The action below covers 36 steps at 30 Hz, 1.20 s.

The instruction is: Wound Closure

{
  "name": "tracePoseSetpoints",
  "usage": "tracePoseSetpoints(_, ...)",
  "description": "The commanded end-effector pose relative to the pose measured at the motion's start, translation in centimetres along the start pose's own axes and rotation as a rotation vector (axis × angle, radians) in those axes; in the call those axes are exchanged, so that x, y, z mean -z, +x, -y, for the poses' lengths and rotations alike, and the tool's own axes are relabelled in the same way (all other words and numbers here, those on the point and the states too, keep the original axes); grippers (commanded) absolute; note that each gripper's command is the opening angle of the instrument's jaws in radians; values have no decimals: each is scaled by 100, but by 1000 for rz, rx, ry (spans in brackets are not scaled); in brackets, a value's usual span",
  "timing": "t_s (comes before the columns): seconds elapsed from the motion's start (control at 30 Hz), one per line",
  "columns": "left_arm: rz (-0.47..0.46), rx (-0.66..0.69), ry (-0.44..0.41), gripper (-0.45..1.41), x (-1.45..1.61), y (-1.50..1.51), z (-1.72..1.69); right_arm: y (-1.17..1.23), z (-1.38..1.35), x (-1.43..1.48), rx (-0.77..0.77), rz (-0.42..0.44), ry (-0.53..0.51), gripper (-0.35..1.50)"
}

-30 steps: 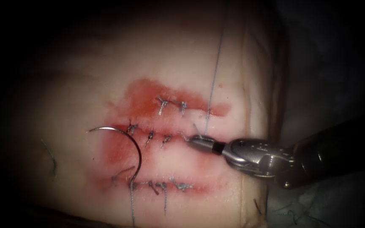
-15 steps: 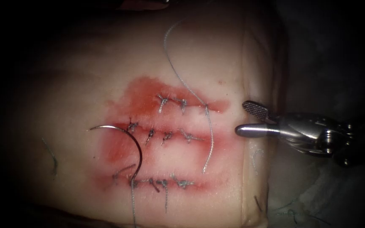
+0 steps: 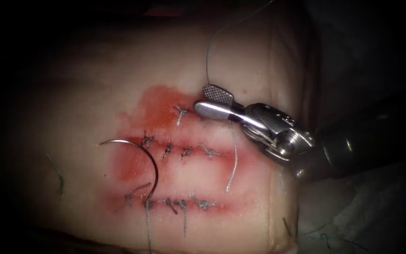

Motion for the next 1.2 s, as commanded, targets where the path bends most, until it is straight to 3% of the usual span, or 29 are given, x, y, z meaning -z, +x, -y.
tracePoseSetpoints(0.03, 1, 10, 2, -45, -7, -5, -2, 5, 7, -26, 4, 19, 16, 37)
tracePoseSetpoints(0.2, -6, 54, 15, -45, 7, 2, 4, -1, 40, -66, -16, 83, 95, 62)
tracePoseSetpoints(0.3, -7, 74, 13, -45, 18, 9, 11, -10, 63, -79, -48, 140, 119, 67)
tracePoseSetpoints(0.5, -13, 122, 12, -45, 69, 30, 33, -31, 101, -59, -101, 214, 159, 67)
tracePoseSetpoints(0.53, -14, 128, 10, -45, 87, 39, 40, -35, 105, -57, -123, 229, 171, 56)
tracePoseSetpoints(0.6, -8, 126, -1, -45, 106, 49, 44, -36, 106, -54, -127, 229, 160, 44)
tracePoseSetpoints(0.87, -106, 74, -103, -45, 156, 100, -1, -36, 89, -36, -160, 263, 82, 46)
tracePoseSetpoints(1.0, -140, 112, -149, -45, 175, 121, -21, -43, 89, -31, -163, 290, 55, 46)
tracePoseSetpoints(1.2, -144, 142, -196, -45, 202, 129, -41, -51, 90, -18, -168, 300, 35, 46)
